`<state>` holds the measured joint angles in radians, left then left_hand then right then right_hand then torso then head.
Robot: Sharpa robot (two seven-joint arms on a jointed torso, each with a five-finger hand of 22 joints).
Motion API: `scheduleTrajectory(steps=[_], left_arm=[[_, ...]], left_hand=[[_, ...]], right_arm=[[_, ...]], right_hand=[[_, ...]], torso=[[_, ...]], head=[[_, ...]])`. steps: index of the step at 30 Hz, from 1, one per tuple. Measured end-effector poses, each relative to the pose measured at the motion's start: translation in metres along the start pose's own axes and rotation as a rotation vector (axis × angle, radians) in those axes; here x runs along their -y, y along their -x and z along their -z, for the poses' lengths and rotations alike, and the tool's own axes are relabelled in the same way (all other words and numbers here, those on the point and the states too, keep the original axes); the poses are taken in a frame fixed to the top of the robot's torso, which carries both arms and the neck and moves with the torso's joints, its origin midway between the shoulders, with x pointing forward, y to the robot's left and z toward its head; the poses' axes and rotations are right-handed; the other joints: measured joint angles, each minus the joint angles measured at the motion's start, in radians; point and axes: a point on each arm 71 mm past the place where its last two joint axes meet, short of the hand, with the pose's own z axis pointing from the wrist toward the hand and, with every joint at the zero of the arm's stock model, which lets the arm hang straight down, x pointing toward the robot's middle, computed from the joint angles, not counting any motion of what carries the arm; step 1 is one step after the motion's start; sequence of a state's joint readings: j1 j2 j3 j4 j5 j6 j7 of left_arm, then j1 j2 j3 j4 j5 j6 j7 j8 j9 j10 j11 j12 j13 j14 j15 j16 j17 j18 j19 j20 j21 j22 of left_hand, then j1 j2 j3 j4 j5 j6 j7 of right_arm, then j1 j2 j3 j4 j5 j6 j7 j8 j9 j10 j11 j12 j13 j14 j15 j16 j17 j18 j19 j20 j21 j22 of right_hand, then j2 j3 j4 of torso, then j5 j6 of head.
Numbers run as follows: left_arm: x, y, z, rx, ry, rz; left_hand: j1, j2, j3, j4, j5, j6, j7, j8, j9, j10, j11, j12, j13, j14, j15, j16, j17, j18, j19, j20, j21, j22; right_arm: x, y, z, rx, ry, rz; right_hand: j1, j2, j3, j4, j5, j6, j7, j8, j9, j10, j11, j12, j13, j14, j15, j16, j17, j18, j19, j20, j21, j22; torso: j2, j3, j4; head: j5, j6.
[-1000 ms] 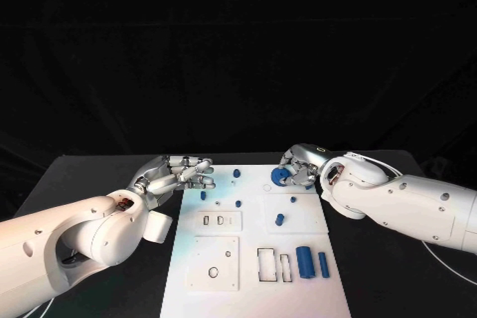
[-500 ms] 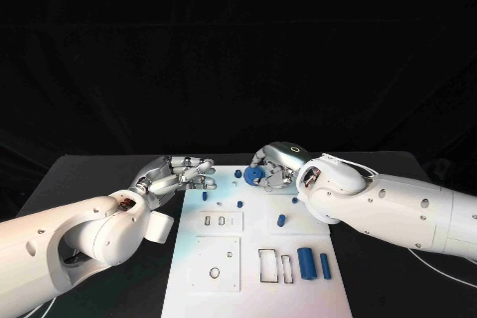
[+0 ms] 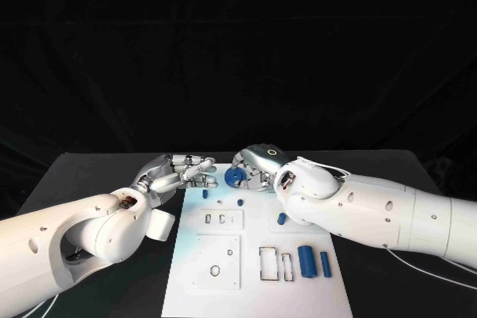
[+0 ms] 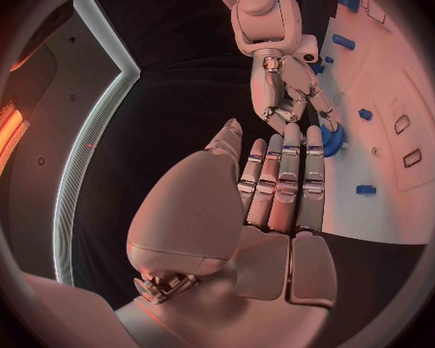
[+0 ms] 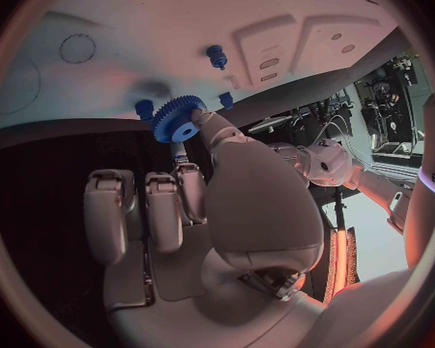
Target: Assemble the parts on the task board
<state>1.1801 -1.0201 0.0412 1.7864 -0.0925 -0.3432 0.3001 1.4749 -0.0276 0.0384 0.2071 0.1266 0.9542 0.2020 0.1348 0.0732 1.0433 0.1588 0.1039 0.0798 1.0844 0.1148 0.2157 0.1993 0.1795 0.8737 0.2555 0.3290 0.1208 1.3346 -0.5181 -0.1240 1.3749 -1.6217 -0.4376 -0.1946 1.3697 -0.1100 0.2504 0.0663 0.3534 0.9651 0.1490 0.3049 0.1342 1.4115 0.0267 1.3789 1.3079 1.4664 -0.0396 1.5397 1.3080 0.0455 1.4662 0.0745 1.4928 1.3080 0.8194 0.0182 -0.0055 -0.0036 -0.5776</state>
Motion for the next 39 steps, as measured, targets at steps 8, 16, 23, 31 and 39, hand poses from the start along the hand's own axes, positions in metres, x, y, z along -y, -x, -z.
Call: scheduleTrajectory(steps=[8, 16, 23, 31, 39], left_arm=[[0.000, 0.000, 0.000, -0.001, 0.000, 0.000], [0.000, 0.000, 0.000, -0.001, 0.001, 0.000], [0.000, 0.000, 0.000, -0.001, 0.003, 0.000], [0.000, 0.000, 0.000, -0.003, 0.006, 0.001], [0.000, 0.000, 0.000, -0.003, 0.008, 0.001]], left_hand=[[0.000, 0.000, 0.000, 0.000, 0.000, 0.000, 0.000, 0.000, 0.000, 0.000, 0.000, 0.000, 0.000, 0.000, 0.000, 0.000, 0.000, 0.000, 0.000, 0.000, 0.000, 0.000], [0.000, 0.000, 0.000, 0.000, 0.000, 0.000, 0.000, 0.000, 0.000, 0.000, 0.000, 0.000, 0.000, 0.000, 0.000, 0.000, 0.000, 0.000, 0.000, 0.000, 0.000, 0.000], [0.000, 0.000, 0.000, 0.000, 0.000, -0.004, 0.004, -0.004, 0.000, 0.000, 0.000, 0.000, 0.000, 0.000, 0.000, 0.000, 0.001, 0.000, 0.000, 0.000, 0.000, -0.001], [0.000, 0.000, 0.000, 0.000, 0.000, -0.004, 0.004, -0.004, 0.000, 0.000, 0.000, 0.000, 0.000, 0.000, 0.000, 0.000, 0.001, 0.000, 0.000, 0.000, 0.000, -0.001], [0.000, 0.000, 0.000, 0.000, 0.000, -0.004, 0.004, -0.004, 0.000, 0.000, 0.000, 0.000, 0.000, 0.000, 0.000, 0.000, 0.001, 0.000, 0.000, 0.000, 0.000, -0.001]], right_arm=[[-0.003, -0.008, -0.006, -0.010, -0.003, 0.006], [0.000, -0.014, -0.008, -0.025, -0.014, 0.010], [0.003, -0.016, -0.007, -0.038, -0.023, 0.013], [0.004, -0.016, -0.008, -0.043, -0.028, 0.014], [0.004, -0.018, -0.007, -0.050, -0.031, 0.009]], right_hand=[[-0.008, -0.002, 0.003, 0.002, 0.000, 0.000, 0.000, 0.000, 0.000, 0.000, 0.000, -0.004, 0.000, 0.000, 0.000, 0.000, 0.000, 0.000, 0.000, 0.000, 0.000, 0.000], [-0.015, -0.004, 0.007, 0.007, -0.002, -0.002, -0.002, 0.000, 0.000, 0.000, 0.000, -0.004, 0.000, 0.000, 0.000, 0.000, 0.000, 0.000, 0.000, 0.000, 0.000, 0.000], [-0.032, -0.015, 0.009, 0.009, -0.003, -0.002, -0.002, -0.012, 0.000, -0.011, 0.000, -0.020, 0.000, 0.000, 0.000, 0.000, 0.000, 0.000, 0.000, 0.000, 0.000, 0.000], [-0.060, -0.028, 0.014, 0.014, -0.004, -0.003, -0.013, -0.044, 0.014, -0.026, 0.015, -0.037, 0.000, -0.001, 0.003, 0.000, 0.000, 0.000, 0.000, 0.000, 0.000, 0.000], [-0.117, -0.049, -0.020, 0.053, -0.013, -0.095, 0.013, -0.141, 0.035, -0.052, 0.041, -0.059, -0.009, 0.001, 0.033, 0.000, 0.000, 0.000, 0.000, 0.026, -0.004, 0.000]], torso=[[0.000, 0.0012, -0.0012], [0.000, 0.0019, -0.0020], [-0.001, 0.0019, -0.0023], [-0.001, 0.0019, -0.0026], [-0.001, 0.0019, -0.0021]], head=[[0.006, -0.003], [0.012, -0.006], [0.012, -0.008], [0.009, -0.009], [0.009, -0.006]])
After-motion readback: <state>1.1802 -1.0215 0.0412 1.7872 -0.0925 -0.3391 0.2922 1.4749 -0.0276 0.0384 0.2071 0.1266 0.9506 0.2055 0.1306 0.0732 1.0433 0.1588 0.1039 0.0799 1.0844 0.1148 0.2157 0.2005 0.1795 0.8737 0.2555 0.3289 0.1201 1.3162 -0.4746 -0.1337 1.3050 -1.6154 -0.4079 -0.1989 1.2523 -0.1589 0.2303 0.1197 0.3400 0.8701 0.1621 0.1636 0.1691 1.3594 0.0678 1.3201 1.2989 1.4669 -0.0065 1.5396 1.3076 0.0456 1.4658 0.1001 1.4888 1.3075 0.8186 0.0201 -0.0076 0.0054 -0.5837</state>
